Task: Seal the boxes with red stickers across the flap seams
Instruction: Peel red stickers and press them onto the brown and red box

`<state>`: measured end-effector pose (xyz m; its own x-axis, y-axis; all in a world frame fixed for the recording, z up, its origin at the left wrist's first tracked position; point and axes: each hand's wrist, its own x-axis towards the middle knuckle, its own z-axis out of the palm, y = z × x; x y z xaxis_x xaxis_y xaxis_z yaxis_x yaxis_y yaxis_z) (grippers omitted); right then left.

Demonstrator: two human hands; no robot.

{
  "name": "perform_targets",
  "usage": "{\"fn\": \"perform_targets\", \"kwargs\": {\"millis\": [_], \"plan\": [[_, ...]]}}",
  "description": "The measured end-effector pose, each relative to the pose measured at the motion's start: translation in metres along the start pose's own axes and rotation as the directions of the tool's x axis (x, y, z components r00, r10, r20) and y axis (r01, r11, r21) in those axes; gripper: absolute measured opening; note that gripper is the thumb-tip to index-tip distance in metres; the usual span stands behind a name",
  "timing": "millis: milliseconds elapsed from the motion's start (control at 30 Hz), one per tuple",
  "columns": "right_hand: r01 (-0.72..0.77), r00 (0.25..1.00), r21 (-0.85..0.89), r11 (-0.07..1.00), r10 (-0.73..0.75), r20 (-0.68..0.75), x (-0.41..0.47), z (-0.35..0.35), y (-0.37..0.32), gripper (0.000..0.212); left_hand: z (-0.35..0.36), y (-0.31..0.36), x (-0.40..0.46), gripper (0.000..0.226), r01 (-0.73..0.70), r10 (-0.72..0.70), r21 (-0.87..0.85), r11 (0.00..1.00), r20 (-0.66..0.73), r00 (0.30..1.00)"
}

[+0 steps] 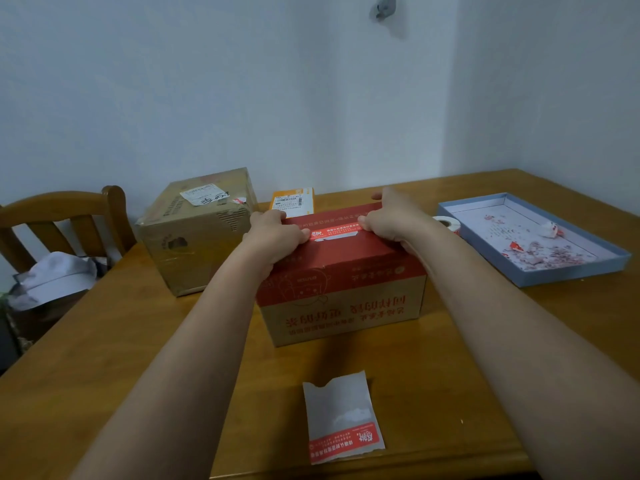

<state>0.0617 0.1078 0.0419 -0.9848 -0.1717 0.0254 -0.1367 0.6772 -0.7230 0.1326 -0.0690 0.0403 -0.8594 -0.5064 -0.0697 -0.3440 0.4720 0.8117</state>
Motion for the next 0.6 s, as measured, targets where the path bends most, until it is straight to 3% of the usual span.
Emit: {"fn": "perform_targets", "kwargs": {"millis": [133,233,300,500,600], "plan": [[0.021,0.995,-0.051,0.998,-0.026,-0.095,-0.015,-0.001,0.0,0.054,0.003,-0.001,-0.004,0.069,-0.012,0.016,0.051,0.999,-0.071,0.997],[-0.017,0.989,-0.213,0.977,-0.015,-0.145,-0.026,0.006,-0.005,0.093,0.009,0.003,-0.017,0.092,-0.035,0.086,0.36,0.932,-0.128,0.988],[-0.015,0.985,-0.276,0.961,-0.034,-0.171,-0.029,0.01,-0.006,0.104,0.011,0.006,-0.025,0.102,-0.041,0.114,0.43,0.902,-0.145,0.983],[-0.01,0.986,-0.206,0.979,-0.025,-0.166,-0.018,0.008,-0.004,0.094,0.009,0.006,-0.019,0.089,-0.032,0.091,0.354,0.935,-0.153,0.984],[0.001,0.988,-0.15,0.989,-0.024,-0.151,-0.017,0.004,-0.003,0.082,0.008,0.003,-0.012,0.086,-0.043,0.078,0.236,0.971,-0.137,0.987]]}}
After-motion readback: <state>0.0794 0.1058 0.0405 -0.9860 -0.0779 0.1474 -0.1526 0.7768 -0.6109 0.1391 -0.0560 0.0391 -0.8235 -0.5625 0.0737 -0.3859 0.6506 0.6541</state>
